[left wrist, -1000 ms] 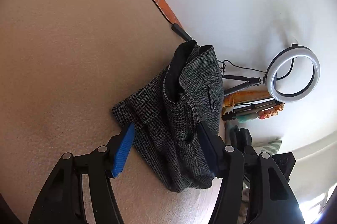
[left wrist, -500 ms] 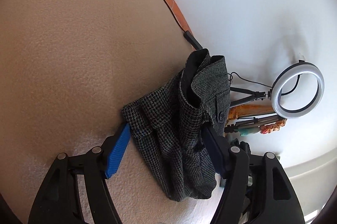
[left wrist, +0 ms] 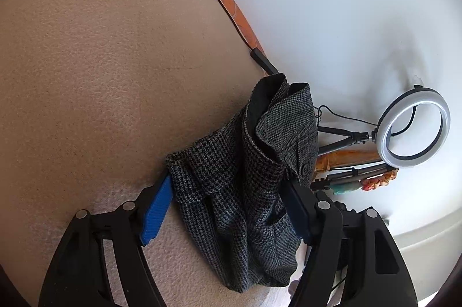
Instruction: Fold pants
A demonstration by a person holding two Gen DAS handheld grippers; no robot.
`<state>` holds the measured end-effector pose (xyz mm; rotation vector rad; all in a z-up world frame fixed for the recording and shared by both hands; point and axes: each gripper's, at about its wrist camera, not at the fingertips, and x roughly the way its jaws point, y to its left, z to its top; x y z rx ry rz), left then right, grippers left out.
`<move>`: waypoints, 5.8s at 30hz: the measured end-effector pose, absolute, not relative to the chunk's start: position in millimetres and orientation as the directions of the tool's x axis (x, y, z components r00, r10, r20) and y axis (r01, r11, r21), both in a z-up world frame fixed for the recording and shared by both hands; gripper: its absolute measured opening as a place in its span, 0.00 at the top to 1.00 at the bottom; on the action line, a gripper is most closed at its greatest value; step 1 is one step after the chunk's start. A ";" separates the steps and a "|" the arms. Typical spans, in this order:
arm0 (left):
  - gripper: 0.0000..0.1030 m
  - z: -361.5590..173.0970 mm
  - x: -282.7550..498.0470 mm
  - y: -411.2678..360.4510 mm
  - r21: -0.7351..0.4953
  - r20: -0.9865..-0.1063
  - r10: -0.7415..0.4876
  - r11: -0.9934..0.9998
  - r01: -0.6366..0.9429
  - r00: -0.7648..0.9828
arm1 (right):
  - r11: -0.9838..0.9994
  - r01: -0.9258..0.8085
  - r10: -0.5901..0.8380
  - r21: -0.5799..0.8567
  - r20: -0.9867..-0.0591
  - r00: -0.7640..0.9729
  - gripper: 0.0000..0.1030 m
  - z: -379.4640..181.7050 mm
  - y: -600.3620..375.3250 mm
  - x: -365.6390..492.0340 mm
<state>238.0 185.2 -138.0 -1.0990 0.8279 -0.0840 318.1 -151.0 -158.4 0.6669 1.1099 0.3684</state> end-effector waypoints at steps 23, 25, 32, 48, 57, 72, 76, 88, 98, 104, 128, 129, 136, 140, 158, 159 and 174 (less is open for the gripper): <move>0.70 -123.8 247.4 177.5 -0.728 -0.594 -0.384 0.631 -0.270 0.707 | 0.689 0.044 0.646 0.723 -0.640 0.417 0.67 -183.8 -126.4 361.0; 0.71 -119.3 247.3 175.3 -0.712 -0.591 -0.377 0.660 -0.242 0.713 | 0.711 0.011 0.632 0.703 -0.646 0.429 0.79 -174.0 -123.6 359.5; 0.77 -107.6 246.0 170.6 -0.666 -0.588 -0.362 0.724 -0.179 0.724 | 0.818 -0.123 0.546 0.562 -0.690 0.476 0.83 -129.4 -91.2 351.9; 0.81 -71.5 231.8 137.0 -0.628 -0.532 -0.416 0.778 -0.014 0.737 | 0.875 -0.289 0.484 0.388 -0.676 0.556 0.84 -45.1 -74.0 304.8; 0.81 -38.1 216.8 88.9 -0.613 -0.468 -0.485 0.780 0.123 0.739 | 0.900 -0.276 0.435 0.338 -0.660 0.613 0.84 2.5 -125.3 270.9; 0.81 -5.1 206.5 -22.7 -0.598 -0.365 -0.603 0.736 0.318 0.709 | 0.952 -0.193 0.303 0.238 -0.651 0.696 0.84 64.2 -238.3 233.8; 0.81 -1.8 208.3 -60.4 -0.595 -0.339 -0.633 0.717 0.363 0.696 | 0.962 -0.155 0.267 0.225 -0.645 0.717 0.84 77.3 -271.8 231.4; 0.81 19.7 227.2 -158.5 -0.556 -0.283 -0.699 0.678 0.481 0.657 | 0.982 -0.074 0.167 0.171 -0.633 0.756 0.84 123.6 -363.3 248.0; 0.81 27.8 249.4 -244.7 -0.496 -0.251 -0.736 0.656 0.569 0.629 | 0.989 -0.020 0.110 0.149 -0.624 0.774 0.84 142.9 -450.8 273.1; 0.81 15.5 268.6 -277.2 -0.488 -0.266 -0.737 0.659 0.572 0.621 | 0.990 -0.021 0.106 0.139 -0.641 0.760 0.84 127.4 -479.3 298.1; 0.81 -24.9 287.7 -320.3 -0.492 -0.385 -0.710 0.699 0.520 0.590 | 0.986 0.049 0.084 0.161 -0.726 0.683 0.84 40.5 -558.6 353.3; 0.81 -26.7 287.9 -319.5 -0.496 -0.394 -0.708 0.701 0.512 0.586 | 0.985 0.058 0.078 0.160 -0.729 0.680 0.84 35.9 -560.5 354.8; 0.77 -26.4 283.6 -315.3 -0.478 -0.461 -0.686 0.726 0.494 0.563 | 0.987 0.118 0.005 0.109 -0.755 0.656 0.80 14.6 -565.2 363.0; 0.72 -27.6 282.6 -313.7 -0.468 -0.498 -0.683 0.730 0.498 0.534 | 0.983 0.169 -0.055 0.068 -0.772 0.633 0.74 9.7 -573.5 363.6; 0.47 -11.8 260.5 -279.7 -0.360 -0.561 -0.617 0.782 0.509 0.552 | 0.963 0.270 -0.184 0.002 -0.726 0.662 0.34 56.8 -555.4 303.9; 0.47 -6.7 256.7 -276.7 -0.353 -0.555 -0.615 0.784 0.511 0.560 | 0.963 0.270 -0.182 0.006 -0.722 0.668 0.33 60.8 -550.9 298.0; 0.39 38.3 207.2 -214.6 -0.374 -0.501 -0.607 0.795 0.478 0.617 | 0.956 0.293 -0.242 -0.030 -0.647 0.723 0.16 115.8 -454.8 193.5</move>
